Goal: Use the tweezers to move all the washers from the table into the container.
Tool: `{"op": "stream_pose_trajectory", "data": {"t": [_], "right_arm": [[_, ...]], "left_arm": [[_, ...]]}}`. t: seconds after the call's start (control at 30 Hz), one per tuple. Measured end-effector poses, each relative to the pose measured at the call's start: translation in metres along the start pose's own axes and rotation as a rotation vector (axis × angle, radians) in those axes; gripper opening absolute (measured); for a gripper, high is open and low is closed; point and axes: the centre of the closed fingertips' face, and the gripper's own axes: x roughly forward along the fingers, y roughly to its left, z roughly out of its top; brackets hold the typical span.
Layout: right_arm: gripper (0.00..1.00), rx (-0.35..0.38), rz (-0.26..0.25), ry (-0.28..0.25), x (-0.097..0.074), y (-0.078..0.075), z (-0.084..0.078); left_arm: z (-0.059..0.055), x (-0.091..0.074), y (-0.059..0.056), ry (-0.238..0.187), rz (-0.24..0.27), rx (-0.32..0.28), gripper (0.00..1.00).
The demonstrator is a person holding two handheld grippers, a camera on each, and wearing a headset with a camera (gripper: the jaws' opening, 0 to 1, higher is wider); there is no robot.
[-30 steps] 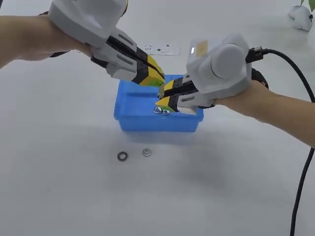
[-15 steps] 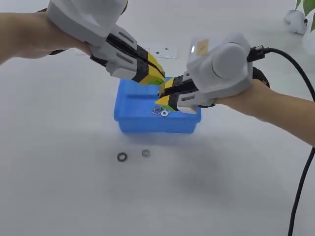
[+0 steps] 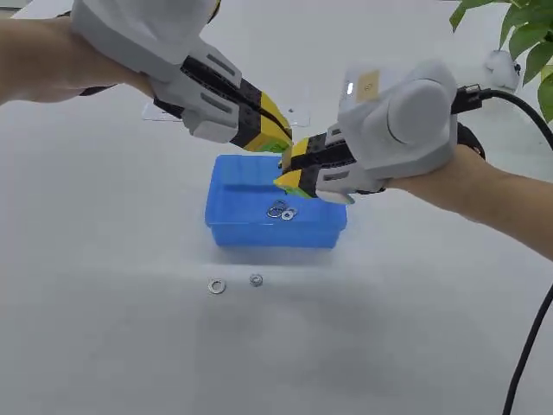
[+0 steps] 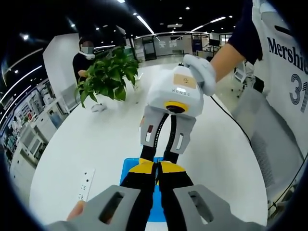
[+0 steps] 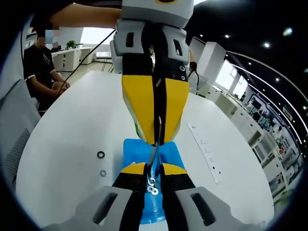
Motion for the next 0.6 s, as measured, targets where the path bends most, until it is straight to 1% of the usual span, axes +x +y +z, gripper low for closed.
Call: {"op": "stream_pose_trajectory", "data": {"t": [0.03,0.17,0.23,0.27,0.33,0.43,0.47,0.6], "right_arm": [[0.12,-0.008,0.000,-0.004,-0.003,0.004,0.003],[0.11,-0.031,0.005,-0.011,-0.013,0.014,0.010],[0.11,-0.035,0.005,-0.012,-0.016,0.018,0.013],[0.11,-0.035,0.007,-0.013,-0.017,0.021,0.014],[0.11,-0.038,0.011,-0.013,-0.018,0.026,0.015],[0.11,-0.039,0.019,-0.014,-0.019,0.032,0.017],[0.11,-0.043,0.020,-0.013,-0.019,0.035,0.018],[0.11,-0.041,0.026,-0.018,-0.019,0.043,0.020]], "left_arm": [[0.002,-0.001,-0.002,-0.002,0.002,-0.001,0.06],[0.011,-0.008,-0.016,-0.008,-0.004,0.014,0.06],[0.013,-0.010,-0.021,-0.012,-0.002,0.016,0.06],[0.014,-0.010,-0.026,-0.014,-0.005,0.015,0.06],[0.014,-0.011,-0.032,-0.013,-0.005,0.019,0.06],[0.014,-0.013,-0.037,-0.012,-0.005,0.019,0.06],[0.014,-0.013,-0.041,-0.013,-0.007,0.014,0.06],[0.015,-0.016,-0.050,-0.016,-0.003,0.009,0.06]]}}
